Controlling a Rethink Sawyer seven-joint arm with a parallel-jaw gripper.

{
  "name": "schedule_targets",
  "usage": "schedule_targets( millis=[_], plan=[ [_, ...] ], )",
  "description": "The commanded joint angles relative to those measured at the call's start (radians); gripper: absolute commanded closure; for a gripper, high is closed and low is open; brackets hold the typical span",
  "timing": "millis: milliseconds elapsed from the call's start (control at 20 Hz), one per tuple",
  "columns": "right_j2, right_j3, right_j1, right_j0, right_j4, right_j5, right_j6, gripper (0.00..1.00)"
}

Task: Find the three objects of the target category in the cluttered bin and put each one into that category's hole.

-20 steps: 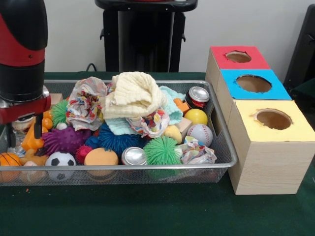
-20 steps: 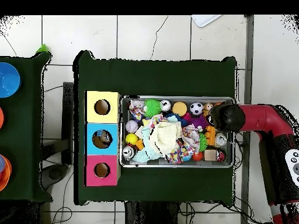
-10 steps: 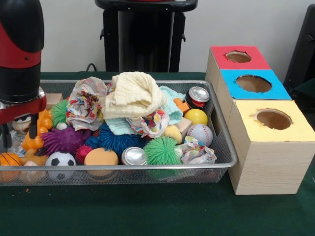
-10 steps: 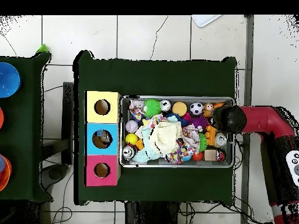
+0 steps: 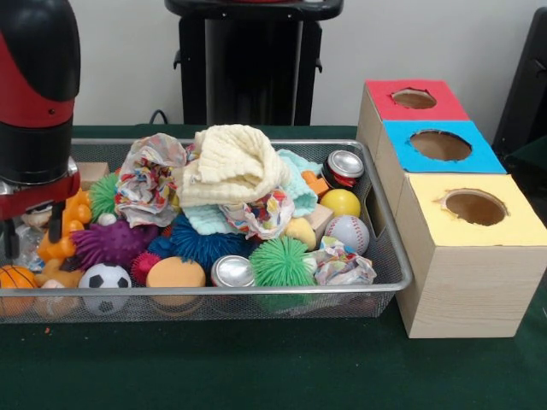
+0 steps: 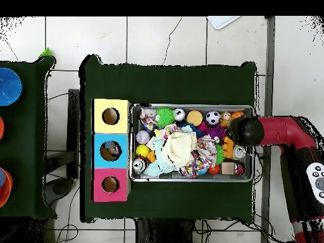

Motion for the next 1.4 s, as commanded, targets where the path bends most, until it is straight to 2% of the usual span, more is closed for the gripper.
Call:
schedule_targets(
  millis=[50,350,1000,1400],
  plan=[
    [-0.064,0.013,0.043,0.017,-0.106,-0.012,-0.223,0.00],
    [-0.104,0.025,0.044,0.044,-0.162,-0.020,-0.206,0.00],
    [-0.107,0.053,0.037,0.045,-0.153,0.003,-0.271,0.00],
    [-0.117,0.049,0.050,0.049,-0.152,-0.015,-0.254,0.00]
  ],
)
